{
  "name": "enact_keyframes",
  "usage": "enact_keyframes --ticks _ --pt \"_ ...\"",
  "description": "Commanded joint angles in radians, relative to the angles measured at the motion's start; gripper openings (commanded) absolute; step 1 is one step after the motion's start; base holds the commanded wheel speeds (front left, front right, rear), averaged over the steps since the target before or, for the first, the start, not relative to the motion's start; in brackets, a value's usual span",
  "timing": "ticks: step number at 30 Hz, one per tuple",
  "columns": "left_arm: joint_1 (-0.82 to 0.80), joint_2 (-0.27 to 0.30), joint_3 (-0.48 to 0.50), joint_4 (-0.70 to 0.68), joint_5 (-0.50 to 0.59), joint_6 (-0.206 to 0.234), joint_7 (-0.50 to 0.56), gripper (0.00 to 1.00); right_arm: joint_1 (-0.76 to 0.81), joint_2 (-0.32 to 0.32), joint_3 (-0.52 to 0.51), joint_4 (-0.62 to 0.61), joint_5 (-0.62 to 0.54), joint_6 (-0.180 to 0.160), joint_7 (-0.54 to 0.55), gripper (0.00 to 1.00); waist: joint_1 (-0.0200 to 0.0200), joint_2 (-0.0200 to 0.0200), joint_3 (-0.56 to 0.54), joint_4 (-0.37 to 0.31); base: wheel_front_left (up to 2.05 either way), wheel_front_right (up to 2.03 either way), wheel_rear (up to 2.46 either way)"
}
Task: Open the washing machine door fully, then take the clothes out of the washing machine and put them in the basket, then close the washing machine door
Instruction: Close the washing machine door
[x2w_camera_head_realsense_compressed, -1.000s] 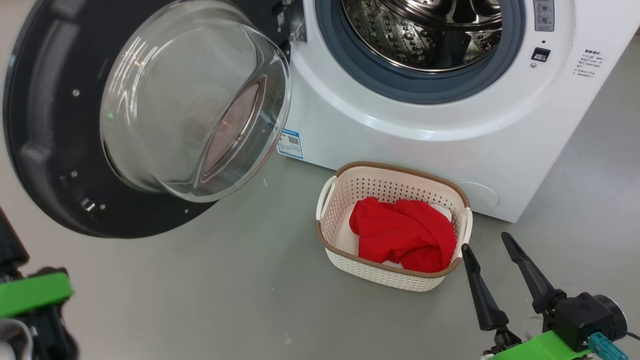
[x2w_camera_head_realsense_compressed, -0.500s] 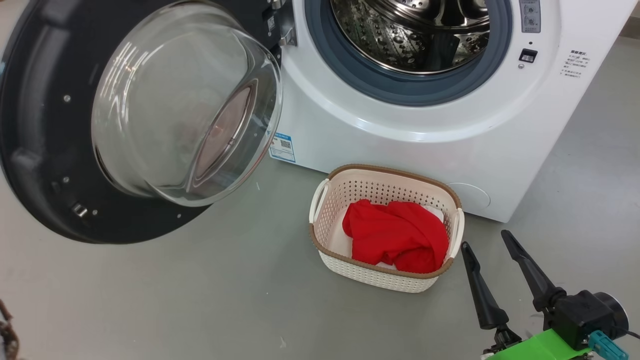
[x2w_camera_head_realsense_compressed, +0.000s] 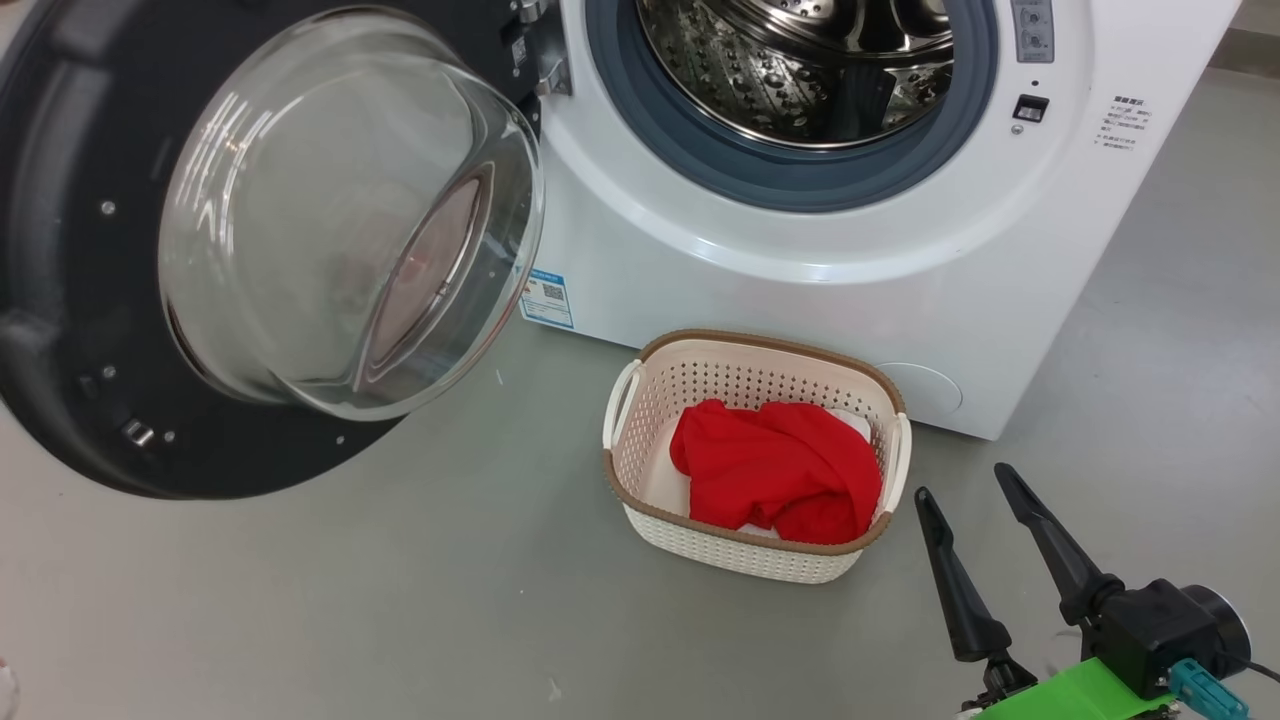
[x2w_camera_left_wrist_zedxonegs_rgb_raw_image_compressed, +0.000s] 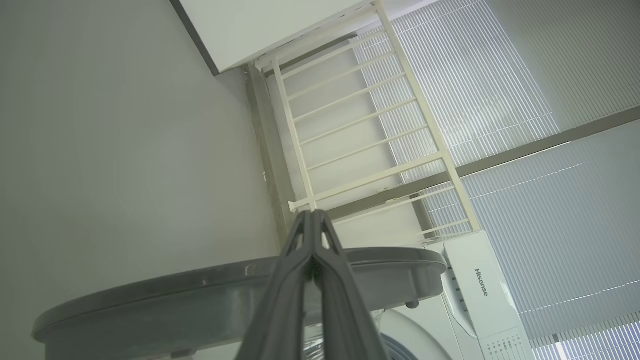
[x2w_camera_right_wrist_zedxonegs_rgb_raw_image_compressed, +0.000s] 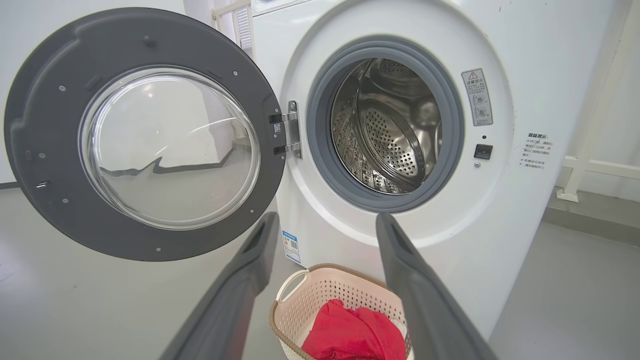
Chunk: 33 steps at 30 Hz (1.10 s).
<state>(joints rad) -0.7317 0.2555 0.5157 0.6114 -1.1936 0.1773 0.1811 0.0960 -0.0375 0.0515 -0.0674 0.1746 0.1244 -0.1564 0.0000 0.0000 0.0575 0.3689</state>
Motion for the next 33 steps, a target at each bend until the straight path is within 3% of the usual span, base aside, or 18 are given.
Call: enact_keyframes --ticks 1,19,33 --pt "-0.038 0.066 0.014 -0.006 -0.006 0.005 0.012 0.00 -0.029 -0.013 0.031 -0.030 -0.009 0.006 0.002 1.00 0.0000 0.0000 0.003 -0.006 0.00 0.00 0.00" --pt "-0.118 0.159 -0.007 0.235 0.010 -0.045 0.026 0.00 -0.032 -0.020 0.047 -0.044 -0.017 0.006 0.024 1.00 0.0000 0.0000 0.019 -0.090 0.00 0.00 0.00" --pt "-0.128 0.173 -0.035 0.321 -0.002 -0.109 0.113 0.00 -0.030 -0.021 0.039 -0.055 -0.019 0.006 0.025 1.00 0.0000 0.0000 0.031 -0.098 0.00 0.00 0.00"
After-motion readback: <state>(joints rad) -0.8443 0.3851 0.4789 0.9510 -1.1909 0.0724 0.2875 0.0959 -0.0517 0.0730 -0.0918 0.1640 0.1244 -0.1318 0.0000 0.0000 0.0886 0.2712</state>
